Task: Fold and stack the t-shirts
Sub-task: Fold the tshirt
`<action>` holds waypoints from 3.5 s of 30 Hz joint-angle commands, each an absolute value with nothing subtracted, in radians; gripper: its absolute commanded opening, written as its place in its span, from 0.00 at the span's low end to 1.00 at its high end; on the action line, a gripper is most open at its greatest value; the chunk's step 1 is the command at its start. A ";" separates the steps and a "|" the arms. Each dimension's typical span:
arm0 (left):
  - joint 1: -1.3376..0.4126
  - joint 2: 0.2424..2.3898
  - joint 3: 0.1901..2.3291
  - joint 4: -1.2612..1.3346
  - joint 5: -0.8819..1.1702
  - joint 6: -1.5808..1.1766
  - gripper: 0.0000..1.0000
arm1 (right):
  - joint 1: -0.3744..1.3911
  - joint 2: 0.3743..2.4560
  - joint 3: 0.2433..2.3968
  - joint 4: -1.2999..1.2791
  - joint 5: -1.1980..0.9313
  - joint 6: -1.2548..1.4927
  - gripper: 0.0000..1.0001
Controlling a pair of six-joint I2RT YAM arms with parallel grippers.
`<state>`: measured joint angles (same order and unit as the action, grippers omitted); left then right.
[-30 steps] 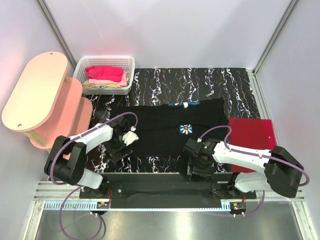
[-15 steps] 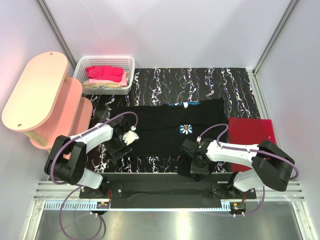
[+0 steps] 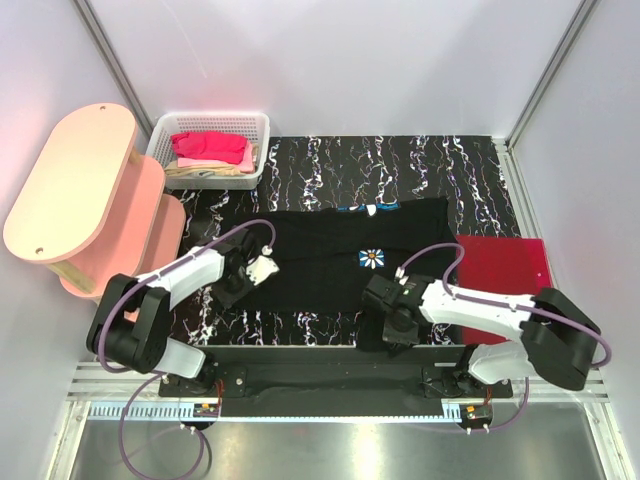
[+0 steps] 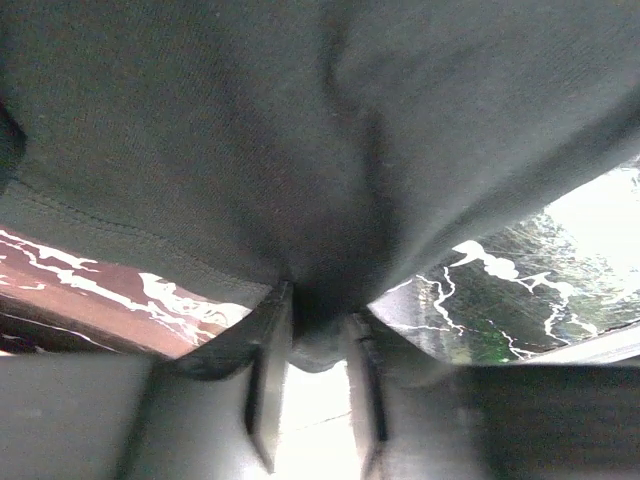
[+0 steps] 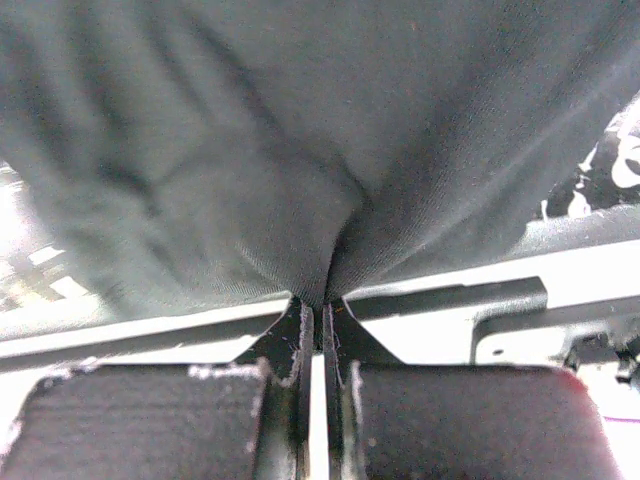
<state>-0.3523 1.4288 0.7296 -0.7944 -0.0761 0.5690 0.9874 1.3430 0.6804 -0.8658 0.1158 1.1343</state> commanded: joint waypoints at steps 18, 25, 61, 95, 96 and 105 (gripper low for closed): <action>-0.345 1.255 0.781 -0.923 -0.109 0.617 0.04 | 0.992 1.057 0.853 -1.173 0.144 1.164 0.00; -0.345 1.177 0.779 -1.008 -0.106 0.634 0.08 | 0.992 1.011 0.943 -1.282 0.115 1.157 0.00; -0.265 1.667 1.238 -0.914 -0.255 0.742 0.05 | 0.448 1.463 1.312 -0.983 0.133 0.667 0.00; -0.262 1.841 1.548 -0.900 -0.417 0.669 0.94 | 0.259 2.002 1.673 -0.860 0.067 0.506 0.12; -0.265 1.789 1.539 -0.905 -0.402 0.657 0.94 | 0.258 2.019 1.704 -0.891 0.081 0.499 0.21; -0.376 1.707 1.322 -0.913 -0.255 0.577 0.96 | 0.256 2.088 1.937 -1.023 0.208 0.495 0.95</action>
